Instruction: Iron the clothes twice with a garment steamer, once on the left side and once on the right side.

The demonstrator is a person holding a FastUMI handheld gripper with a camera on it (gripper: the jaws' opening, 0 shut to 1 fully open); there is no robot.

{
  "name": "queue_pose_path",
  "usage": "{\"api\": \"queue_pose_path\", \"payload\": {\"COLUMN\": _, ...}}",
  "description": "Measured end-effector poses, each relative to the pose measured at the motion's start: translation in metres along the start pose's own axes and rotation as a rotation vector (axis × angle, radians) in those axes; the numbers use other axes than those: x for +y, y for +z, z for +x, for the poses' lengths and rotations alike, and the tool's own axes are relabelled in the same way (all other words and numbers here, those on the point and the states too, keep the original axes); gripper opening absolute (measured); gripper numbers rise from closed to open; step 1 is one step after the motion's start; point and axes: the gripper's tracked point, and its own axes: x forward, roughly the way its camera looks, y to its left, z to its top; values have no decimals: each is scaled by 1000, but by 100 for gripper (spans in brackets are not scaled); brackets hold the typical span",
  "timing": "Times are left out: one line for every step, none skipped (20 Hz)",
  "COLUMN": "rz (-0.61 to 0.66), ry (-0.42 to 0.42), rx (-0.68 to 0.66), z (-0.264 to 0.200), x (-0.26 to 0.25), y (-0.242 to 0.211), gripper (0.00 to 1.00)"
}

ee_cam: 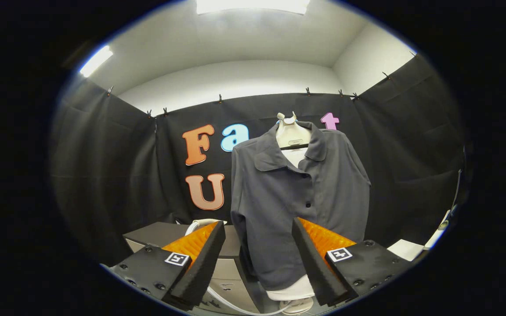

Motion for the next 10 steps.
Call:
{"api": "queue_pose_path", "payload": {"rz": -3, "ry": 1, "rx": -1, "z": 0, "x": -1, "y": 1, "gripper": 98}}
{"api": "queue_pose_path", "payload": {"rz": -2, "ry": 2, "rx": -3, "z": -2, "x": 0, "y": 2, "gripper": 98}}
{"api": "queue_pose_path", "payload": {"rz": -1, "ry": 2, "rx": -7, "z": -2, "x": 0, "y": 3, "gripper": 98}}
{"api": "queue_pose_path", "payload": {"rz": 0, "ry": 2, "rx": -10, "z": -4, "x": 0, "y": 5, "gripper": 98}}
{"api": "queue_pose_path", "payload": {"rz": -2, "ry": 1, "rx": -11, "z": -5, "x": 0, "y": 6, "gripper": 98}}
{"api": "queue_pose_path", "payload": {"rz": -3, "ry": -1, "rx": -12, "z": -7, "x": -1, "y": 7, "gripper": 98}}
{"api": "queue_pose_path", "payload": {"rz": -3, "ry": -2, "rx": -13, "z": -8, "x": -1, "y": 8, "gripper": 98}}
{"api": "queue_pose_path", "payload": {"rz": 0, "ry": 0, "rx": -12, "z": -8, "x": 0, "y": 9, "gripper": 98}}
{"api": "queue_pose_path", "payload": {"rz": 5, "ry": 2, "rx": -11, "z": -8, "x": 1, "y": 9, "gripper": 98}}
{"api": "queue_pose_path", "payload": {"rz": 10, "ry": 0, "rx": -9, "z": -8, "x": 2, "y": 8, "gripper": 98}}
